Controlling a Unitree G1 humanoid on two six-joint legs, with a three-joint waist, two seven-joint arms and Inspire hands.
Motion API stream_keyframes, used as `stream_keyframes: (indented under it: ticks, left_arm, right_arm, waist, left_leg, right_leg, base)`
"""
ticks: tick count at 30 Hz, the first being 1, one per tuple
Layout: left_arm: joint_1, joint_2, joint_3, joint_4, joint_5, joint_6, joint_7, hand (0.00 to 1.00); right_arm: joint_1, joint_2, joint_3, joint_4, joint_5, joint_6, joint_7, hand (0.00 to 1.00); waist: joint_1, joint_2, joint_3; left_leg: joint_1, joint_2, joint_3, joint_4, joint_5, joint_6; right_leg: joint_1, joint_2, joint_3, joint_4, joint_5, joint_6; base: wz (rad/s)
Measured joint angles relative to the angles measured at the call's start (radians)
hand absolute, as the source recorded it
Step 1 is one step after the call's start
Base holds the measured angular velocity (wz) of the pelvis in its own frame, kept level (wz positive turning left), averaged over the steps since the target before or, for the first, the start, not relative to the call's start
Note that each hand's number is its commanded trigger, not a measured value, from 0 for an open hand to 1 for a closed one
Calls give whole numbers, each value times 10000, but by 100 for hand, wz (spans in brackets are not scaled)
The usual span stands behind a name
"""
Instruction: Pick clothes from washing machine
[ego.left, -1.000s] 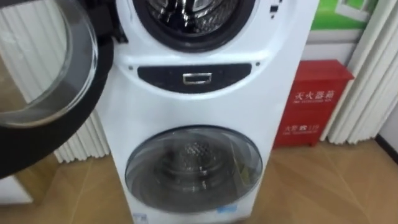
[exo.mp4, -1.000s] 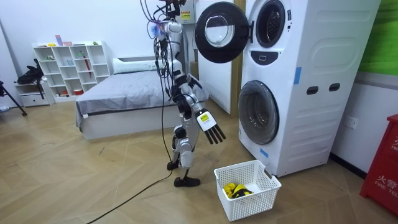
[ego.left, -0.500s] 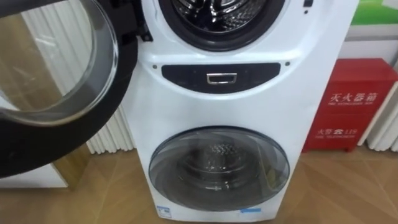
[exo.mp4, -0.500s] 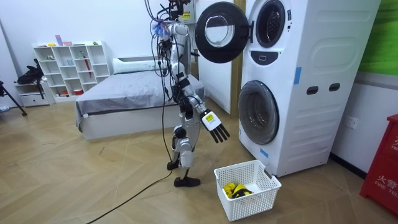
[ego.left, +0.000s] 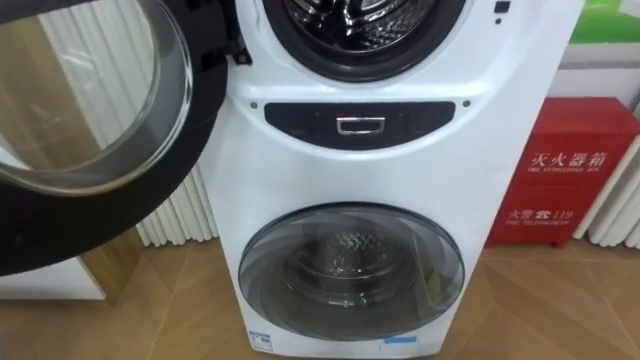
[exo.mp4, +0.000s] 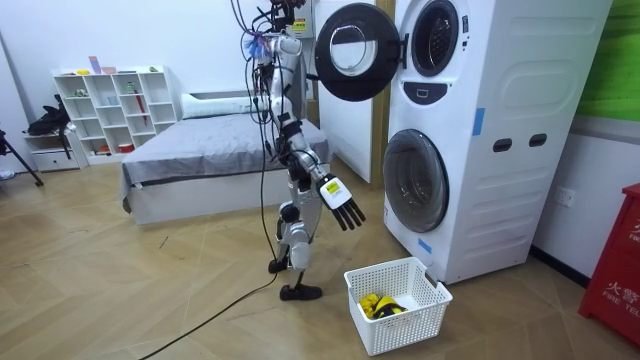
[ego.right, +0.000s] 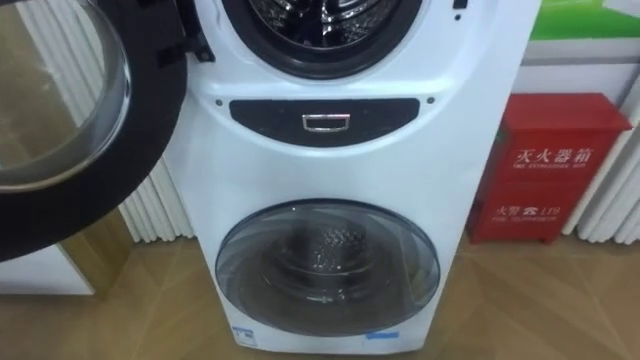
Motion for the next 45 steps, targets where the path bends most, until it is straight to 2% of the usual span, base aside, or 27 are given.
stream_keyframes:
  ticks: [5,7,9,10,14,16,19,22,23,25,27,29,30,34,35,43,45]
  left_arm:
    - [-30,3,49,131,-82,-22,2,0]
    - [-365,2,2,504,-186,-22,-1,0]
    - [-960,2,-93,998,-302,3,-7,0]
    - [-1016,3,-91,1048,-319,9,-13,0]
    - [-1030,-13,-133,1064,-473,28,-73,0]
    - [-1035,-68,-128,1128,-482,76,-100,0]
    - [-1037,-267,-412,1113,-576,123,-126,0]
    - [-1036,-350,-886,912,-571,580,-128,0]
    - [-1039,-394,-1104,683,-571,745,-92,0]
    - [-1037,-671,-1308,221,-570,868,-92,0]
    - [-1029,-1161,-1609,-581,-564,1007,-44,0]
    - [-912,-1276,-2217,-851,-564,1209,-53,0]
    - [-903,-1422,-2281,-1138,-563,1321,-53,0]
    - [-889,-1433,-3058,-1424,-480,1700,-399,0]
    - [-893,-1518,-3267,-1473,-464,1743,-516,0]
    - [-890,-1750,-3256,-2034,-470,1836,-631,0]
    - [-888,-1879,-3264,-2094,-470,1934,-631,0]
  right_arm:
    - [-32,-57,-371,28,-361,-7,133,0]
    - [21,-70,-369,99,-528,0,142,0]
    - [91,-63,-366,-14,-810,33,225,0]
    - [99,-64,-367,-81,-897,35,226,0]
    - [172,-71,-367,-426,-1337,123,410,0]
    - [196,-66,-354,-418,-1450,173,597,0]
    - [159,-63,-254,-402,-1556,266,877,0]
    - [-5,-40,-119,-330,-1609,298,1124,0]
    - [-115,-45,-68,-214,-1602,343,1211,0]
    - [-255,-49,-60,-16,-1602,407,1320,0]
    - [-336,-44,133,-15,-1787,558,1494,0]
    - [-433,-41,225,-6,-1935,571,1639,0]
    - [-500,-42,327,-14,-1965,590,1673,0]
    - [-727,5,530,8,-2135,799,1831,0]
    - [-866,36,538,4,-2149,813,1874,0]
    - [-921,59,541,-5,-2141,815,1978,0]
    - [-965,16,536,-5,-2141,901,2060,0]
  waist:
    - [-399,-158,31]
    - [-413,-166,37]
    - [-481,-178,45]
    - [-533,-182,42]
    - [-658,-191,36]
    - [-704,-192,36]
    - [-799,-195,36]
    - [-826,-207,38]
    - [-945,-225,41]
    - [-934,-228,45]
    - [-878,-220,50]
    - [-885,-215,54]
    - [-881,-216,54]
    - [-873,-173,80]
    - [-877,-150,94]
    - [-873,-100,104]
    - [-872,-1,87]
  left_leg:
    - [132,-8,-71,3,1,3]
    - [186,-13,-67,1,1,4]
    - [115,-29,-66,-2,20,36]
    - [84,-31,-66,-2,21,38]
    - [29,-9,257,-37,25,45]
    - [26,-17,267,-33,28,51]
    - [0,-63,222,-29,70,120]
    - [-81,-57,103,22,78,136]
    - [-174,-58,-83,107,83,149]
    - [-314,-86,-243,165,109,191]
    - [-354,-198,-425,187,165,222]
    - [-382,-237,-555,193,199,242]
    - [-481,-248,-629,240,207,257]
    - [-689,-268,-904,320,239,310]
    - [-727,-273,-916,327,241,316]
    - [-984,-289,-1062,329,264,346]
    - [-988,-301,-1016,341,274,362]
  right_leg:
    - [172,-14,-41,-30,1,3]
    - [217,-13,-16,-23,1,3]
    - [136,-19,21,2,1,4]
    - [103,-19,35,10,1,4]
    - [-232,37,454,214,4,1]
    - [-285,18,521,329,4,1]
    - [-257,-28,662,311,24,35]
    - [-212,-41,631,293,51,77]
    - [-159,-75,478,245,83,90]
    - [-168,-124,456,191,91,102]
    - [-121,-160,503,159,115,131]
    - [-94,-188,504,145,126,150]
    - [-142,-207,510,147,140,173]
    - [-192,-273,493,136,186,232]
    - [-224,-277,489,134,208,255]
    - [-405,-296,518,133,246,267]
    - [-396,-328,587,147,249,265]
  base:
    - [3]
    - [-2]
    - [0]
    - [-7]
    - [-22]
    - [-5]
    - [16]
    - [19]
    - [42]
    - [37]
    - [23]
    - [23]
    - [21]
    - [22]
    - [5]
    - [10]
    - [8]
